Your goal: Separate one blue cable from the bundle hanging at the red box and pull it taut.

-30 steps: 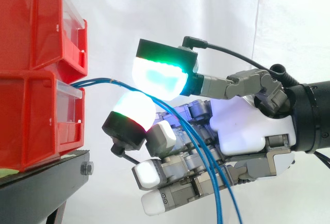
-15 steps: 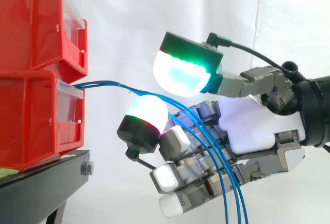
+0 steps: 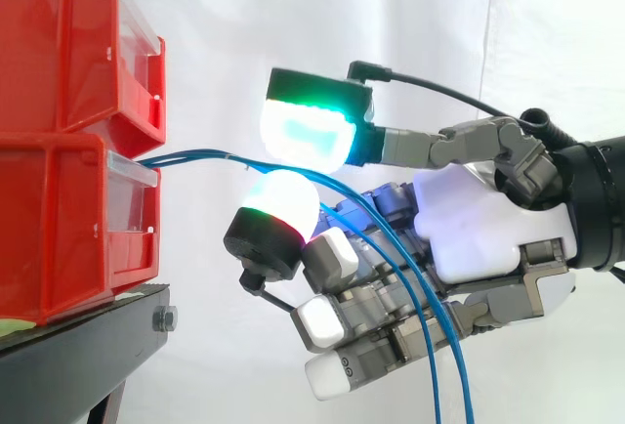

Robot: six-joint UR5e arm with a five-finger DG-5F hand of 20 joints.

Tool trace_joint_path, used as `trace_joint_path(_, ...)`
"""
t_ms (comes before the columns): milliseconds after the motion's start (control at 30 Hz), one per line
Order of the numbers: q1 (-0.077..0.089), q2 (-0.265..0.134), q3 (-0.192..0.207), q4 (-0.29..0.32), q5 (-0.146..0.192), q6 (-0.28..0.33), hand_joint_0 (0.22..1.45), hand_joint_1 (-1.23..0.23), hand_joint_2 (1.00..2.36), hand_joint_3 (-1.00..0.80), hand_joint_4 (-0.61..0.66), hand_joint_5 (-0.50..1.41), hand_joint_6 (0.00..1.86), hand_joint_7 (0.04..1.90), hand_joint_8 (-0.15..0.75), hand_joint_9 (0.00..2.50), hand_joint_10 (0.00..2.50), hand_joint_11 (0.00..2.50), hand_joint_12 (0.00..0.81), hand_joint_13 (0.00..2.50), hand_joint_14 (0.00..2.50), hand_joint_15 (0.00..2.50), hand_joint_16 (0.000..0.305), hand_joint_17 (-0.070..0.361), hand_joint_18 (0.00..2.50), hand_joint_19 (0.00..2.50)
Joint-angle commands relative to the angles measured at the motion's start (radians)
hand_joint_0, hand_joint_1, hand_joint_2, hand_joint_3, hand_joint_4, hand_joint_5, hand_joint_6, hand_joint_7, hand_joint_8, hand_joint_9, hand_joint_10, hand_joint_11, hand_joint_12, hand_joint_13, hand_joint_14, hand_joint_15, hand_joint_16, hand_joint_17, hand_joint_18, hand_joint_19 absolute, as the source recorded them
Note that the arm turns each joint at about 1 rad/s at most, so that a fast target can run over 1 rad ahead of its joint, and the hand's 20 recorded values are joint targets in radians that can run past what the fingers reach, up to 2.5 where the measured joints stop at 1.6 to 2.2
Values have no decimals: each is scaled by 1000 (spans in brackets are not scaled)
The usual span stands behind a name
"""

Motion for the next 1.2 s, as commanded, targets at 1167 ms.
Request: trace_joint_path(1167,-25,20,-13,20,12,-105,461,-702,1000,-500,167,-140,883,1145,418,1209,17,1130,399,1079,22,645,50,113,953,529)
